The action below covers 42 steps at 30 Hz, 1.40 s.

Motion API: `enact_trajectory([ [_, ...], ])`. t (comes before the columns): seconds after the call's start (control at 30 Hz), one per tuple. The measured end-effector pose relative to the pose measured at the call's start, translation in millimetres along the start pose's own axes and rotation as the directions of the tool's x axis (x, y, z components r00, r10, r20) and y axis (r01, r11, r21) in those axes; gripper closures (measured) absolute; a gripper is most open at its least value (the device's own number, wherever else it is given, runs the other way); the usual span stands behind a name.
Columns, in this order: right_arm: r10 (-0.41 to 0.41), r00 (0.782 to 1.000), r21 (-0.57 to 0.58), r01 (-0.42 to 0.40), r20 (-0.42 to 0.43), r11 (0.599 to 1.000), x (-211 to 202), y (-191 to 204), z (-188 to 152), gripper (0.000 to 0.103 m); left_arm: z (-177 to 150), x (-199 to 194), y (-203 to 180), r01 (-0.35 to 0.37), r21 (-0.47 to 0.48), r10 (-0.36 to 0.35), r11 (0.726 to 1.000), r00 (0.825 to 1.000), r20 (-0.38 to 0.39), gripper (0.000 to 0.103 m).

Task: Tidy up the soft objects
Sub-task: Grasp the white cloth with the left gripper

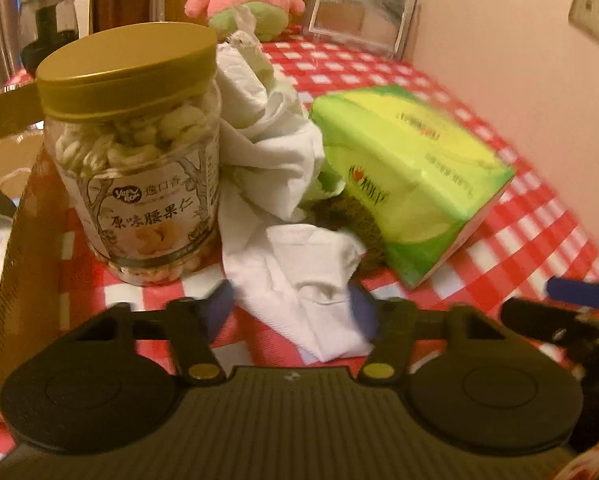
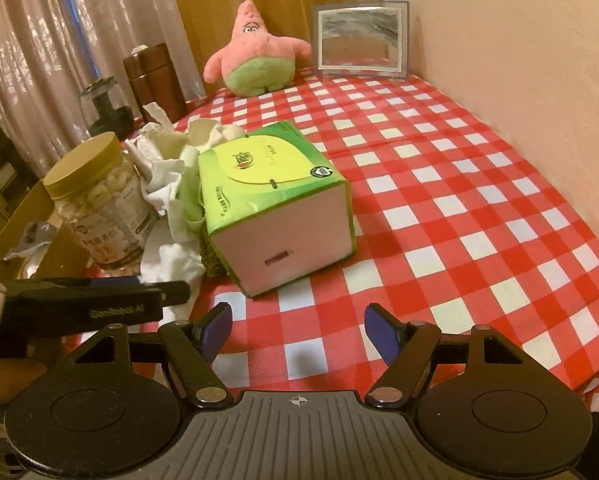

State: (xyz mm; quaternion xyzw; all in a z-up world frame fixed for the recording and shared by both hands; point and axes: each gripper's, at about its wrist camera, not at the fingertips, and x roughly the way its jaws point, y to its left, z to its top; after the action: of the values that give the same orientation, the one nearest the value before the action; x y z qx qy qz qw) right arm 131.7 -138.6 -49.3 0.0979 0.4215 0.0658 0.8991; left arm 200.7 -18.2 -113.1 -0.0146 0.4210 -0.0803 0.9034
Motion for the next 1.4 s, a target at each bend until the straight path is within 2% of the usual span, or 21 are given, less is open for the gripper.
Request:
enact_trajectory([
  [0.1, 0.003, 1.0, -0.004, -0.003, -0.001, 1.0, 0, 1, 0, 0.03, -3, 1, 1, 0.002, 0.009, -0.002, 1.0, 1.0, -0.011, 0.076],
  [0.17, 0.008, 1.0, -0.012, -0.008, -0.001, 1.0, -1, 2, 0, 0.03, -4, -3, 3, 0.0, 0.005, 0.0, 1.0, 1.0, -0.013, 0.091],
  [0.23, 0.015, 1.0, -0.027, -0.015, 0.002, 1.0, -3, 6, -1, 0.03, -5, -12, 6, -0.006, 0.006, 0.006, 1.0, 1.0, -0.011, 0.098],
  [0.47, 0.043, 0.999, -0.076, -0.042, 0.009, 0.996, -9, 19, -5, 0.03, -25, -66, 25, 0.043, -0.035, -0.044, 0.998, 0.999, -0.029, 0.099],
  [0.67, 0.072, 0.997, -0.104, -0.071, 0.011, 0.992, -14, 31, -7, 0.03, -44, -121, 35, 0.03, -0.011, -0.03, 0.999, 0.999, -0.032, 0.099],
  [0.83, 0.087, 0.996, -0.118, -0.086, -0.001, 0.989, -11, 39, -10, 0.03, -39, -124, 37, 0.03, 0.013, -0.03, 0.999, 1.0, -0.001, 0.099],
  [1.0, 0.082, 0.997, -0.111, -0.083, -0.009, 0.99, -6, 37, -10, 0.03, -21, -88, 29, 0.021, 0.067, -0.024, 0.998, 0.999, 0.038, 0.099],
  [1.07, 0.076, 0.997, -0.106, -0.077, -0.012, 0.991, -4, 35, -10, 0.03, -14, -71, 26, 0.042, 0.079, -0.045, 0.996, 0.998, 0.041, 0.099],
  [1.2, 0.072, 0.997, -0.098, -0.074, -0.022, 0.992, 2, 31, -10, 0.03, -5, -41, 15, 0.003, 0.133, -0.008, 0.991, 0.999, 0.037, 0.094],
  [1.23, 0.073, 0.997, -0.096, -0.075, -0.023, 0.993, 3, 31, -10, 0.03, -3, -34, 14, 0.006, 0.133, -0.01, 0.991, 0.999, 0.034, 0.091],
  [1.33, 0.082, 0.996, -0.085, -0.084, -0.024, 0.993, 6, 30, -9, 0.03, -1, -19, 10, 0.006, 0.142, -0.01, 0.99, 1.0, 0.023, 0.066],
  [1.4, 0.087, 0.996, -0.079, -0.089, -0.023, 0.993, 7, 29, -8, 0.03, -1, -12, 5, -0.01, 0.175, 0.008, 0.985, 1.0, 0.014, 0.06],
])
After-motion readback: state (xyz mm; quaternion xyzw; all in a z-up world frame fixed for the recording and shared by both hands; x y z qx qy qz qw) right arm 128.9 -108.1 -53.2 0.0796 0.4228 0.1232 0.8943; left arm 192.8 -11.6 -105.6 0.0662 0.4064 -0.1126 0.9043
